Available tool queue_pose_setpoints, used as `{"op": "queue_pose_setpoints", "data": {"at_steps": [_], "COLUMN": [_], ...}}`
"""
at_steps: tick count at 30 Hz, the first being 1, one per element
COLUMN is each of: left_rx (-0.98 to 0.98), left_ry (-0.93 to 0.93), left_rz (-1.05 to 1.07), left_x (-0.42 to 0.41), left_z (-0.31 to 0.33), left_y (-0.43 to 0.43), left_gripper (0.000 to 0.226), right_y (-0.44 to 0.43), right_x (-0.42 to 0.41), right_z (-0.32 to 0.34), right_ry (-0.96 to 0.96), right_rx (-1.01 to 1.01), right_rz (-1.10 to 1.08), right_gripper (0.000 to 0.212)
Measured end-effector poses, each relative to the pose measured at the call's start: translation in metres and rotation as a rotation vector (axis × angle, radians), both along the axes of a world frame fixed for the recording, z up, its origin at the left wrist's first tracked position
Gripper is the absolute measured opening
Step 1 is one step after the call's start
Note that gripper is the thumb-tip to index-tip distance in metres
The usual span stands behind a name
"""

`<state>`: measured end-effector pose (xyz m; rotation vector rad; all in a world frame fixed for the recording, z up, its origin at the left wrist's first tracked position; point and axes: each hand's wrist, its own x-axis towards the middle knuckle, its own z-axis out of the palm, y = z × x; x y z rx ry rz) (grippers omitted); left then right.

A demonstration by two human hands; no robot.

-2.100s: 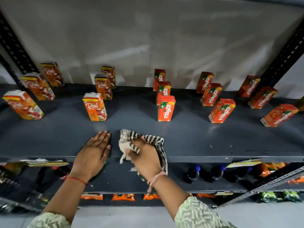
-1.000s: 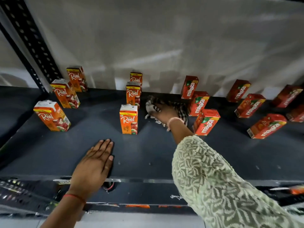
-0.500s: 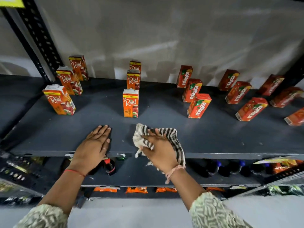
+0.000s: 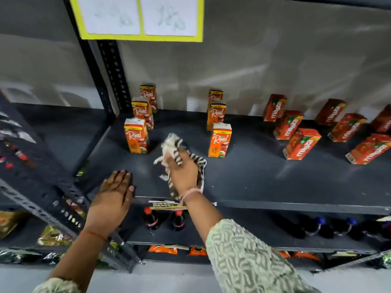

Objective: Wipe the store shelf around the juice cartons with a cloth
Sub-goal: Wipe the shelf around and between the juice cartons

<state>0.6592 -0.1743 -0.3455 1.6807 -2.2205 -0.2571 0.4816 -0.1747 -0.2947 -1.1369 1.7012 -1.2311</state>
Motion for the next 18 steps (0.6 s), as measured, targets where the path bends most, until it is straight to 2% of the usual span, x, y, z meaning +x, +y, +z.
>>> {"op": "queue_pose_setpoints", "data": {"at_steps": [3,8,15,18], "left_rx": [-0.024,-0.041,-0.028,-0.028], "left_ry": [-0.005,0.015,0.021,-0.013], "left_rz": [-0.006,-0.018,-0.033,-0.032], "left_x": [0.002,0.007,0.007,0.007], "left_z": [-0.004,-0.012,-0.009,-0.009], "left_y": [-0.002,-0.004,-0.002,-0.002], "left_gripper": [0.062,0.082,0.076,0.073], "right_y": [-0.049,-0.112,-0.175,-0.184], "right_x": [0.0,-0.01,-0.025,-0.028], "right_z": [-0.009,-0.018,-0.026,-0.021], "right_ry": [0.05,0.31,0.67,0.713], "right_rx": [-0.029,-0.028,0.151,0.262], "right_rz": [-0.142,-0.151,-0.046,-0.013], "right_gripper": [0.044,0.05,0.054,0.062]}}
